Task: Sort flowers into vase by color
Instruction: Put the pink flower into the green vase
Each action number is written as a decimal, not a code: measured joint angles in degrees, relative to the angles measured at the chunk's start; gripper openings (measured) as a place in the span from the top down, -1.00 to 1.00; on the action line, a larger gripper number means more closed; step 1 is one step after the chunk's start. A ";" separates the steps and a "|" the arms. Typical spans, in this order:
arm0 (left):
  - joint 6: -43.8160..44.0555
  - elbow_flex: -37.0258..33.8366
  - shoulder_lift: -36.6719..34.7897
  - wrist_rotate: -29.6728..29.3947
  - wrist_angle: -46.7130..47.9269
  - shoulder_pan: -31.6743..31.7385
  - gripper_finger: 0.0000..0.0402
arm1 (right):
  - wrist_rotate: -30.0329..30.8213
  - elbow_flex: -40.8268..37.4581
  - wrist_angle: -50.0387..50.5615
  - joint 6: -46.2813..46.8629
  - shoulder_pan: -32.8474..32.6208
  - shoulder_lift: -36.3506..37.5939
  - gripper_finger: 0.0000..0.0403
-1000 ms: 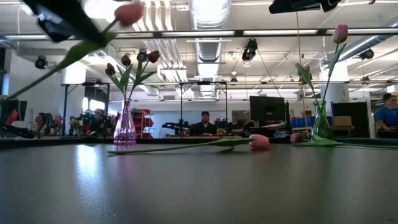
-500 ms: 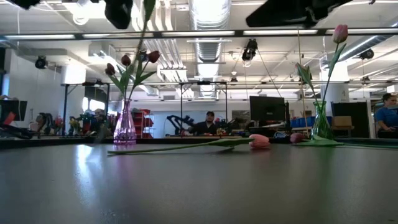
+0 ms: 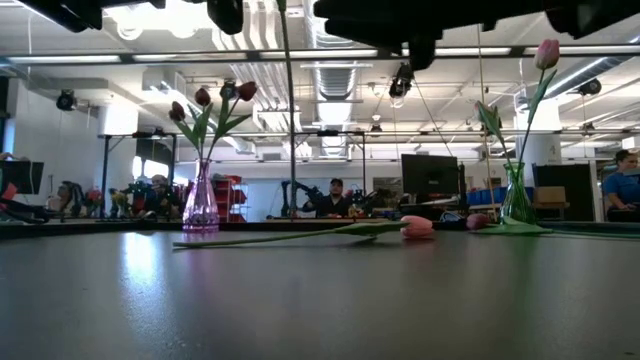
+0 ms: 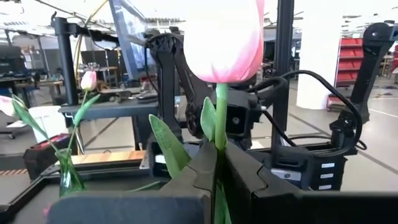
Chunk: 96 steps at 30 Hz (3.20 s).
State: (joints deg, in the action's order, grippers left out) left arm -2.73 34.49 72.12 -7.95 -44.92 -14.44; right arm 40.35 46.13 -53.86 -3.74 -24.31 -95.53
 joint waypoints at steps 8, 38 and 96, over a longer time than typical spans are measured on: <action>-0.44 -0.33 0.00 -1.45 -0.05 0.08 1.00 | -6.53 3.98 1.18 -0.68 3.79 0.11 0.34; -2.61 -2.56 0.00 -1.82 -1.27 0.57 0.52 | -6.76 15.49 18.92 -3.92 7.47 -0.90 0.94; 1.97 -21.59 0.02 -3.53 -25.20 0.61 0.19 | 17.60 -18.91 21.82 -12.95 51.36 53.00 0.94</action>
State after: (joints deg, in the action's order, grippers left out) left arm -0.75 12.91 72.14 -11.49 -70.12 -13.82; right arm 57.95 27.22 -32.03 -16.70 27.05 -42.52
